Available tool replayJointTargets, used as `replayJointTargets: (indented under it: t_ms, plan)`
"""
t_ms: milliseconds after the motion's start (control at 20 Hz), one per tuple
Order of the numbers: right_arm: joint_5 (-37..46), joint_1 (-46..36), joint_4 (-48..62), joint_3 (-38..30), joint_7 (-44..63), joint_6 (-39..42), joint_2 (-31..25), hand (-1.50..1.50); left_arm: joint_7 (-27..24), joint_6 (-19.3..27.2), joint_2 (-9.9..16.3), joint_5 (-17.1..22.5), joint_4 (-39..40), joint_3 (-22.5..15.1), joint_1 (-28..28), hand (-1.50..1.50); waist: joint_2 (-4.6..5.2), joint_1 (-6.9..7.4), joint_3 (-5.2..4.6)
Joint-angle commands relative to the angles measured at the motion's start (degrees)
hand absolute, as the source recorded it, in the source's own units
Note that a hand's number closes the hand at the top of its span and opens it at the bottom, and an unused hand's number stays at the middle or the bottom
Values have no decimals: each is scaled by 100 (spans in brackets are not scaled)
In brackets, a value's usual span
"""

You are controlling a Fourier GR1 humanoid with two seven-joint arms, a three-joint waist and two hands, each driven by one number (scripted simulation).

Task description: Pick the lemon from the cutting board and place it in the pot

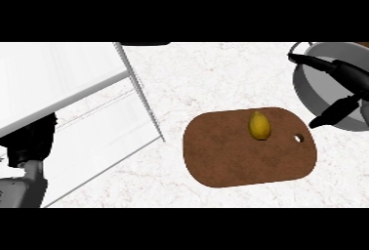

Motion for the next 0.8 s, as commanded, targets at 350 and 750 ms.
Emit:
replayJointTargets:
  t_ms: [350,750]
  plan:
    - [779,46,-1401,958,1985,735,411,-150,-24,-418,31,270,-413,164,-34,0,-47,-116,34]
    - [865,470,-1995,840,2647,849,841,-150,-97,-208,-273,-104,-426,45,-53,0,-24,-91,39]
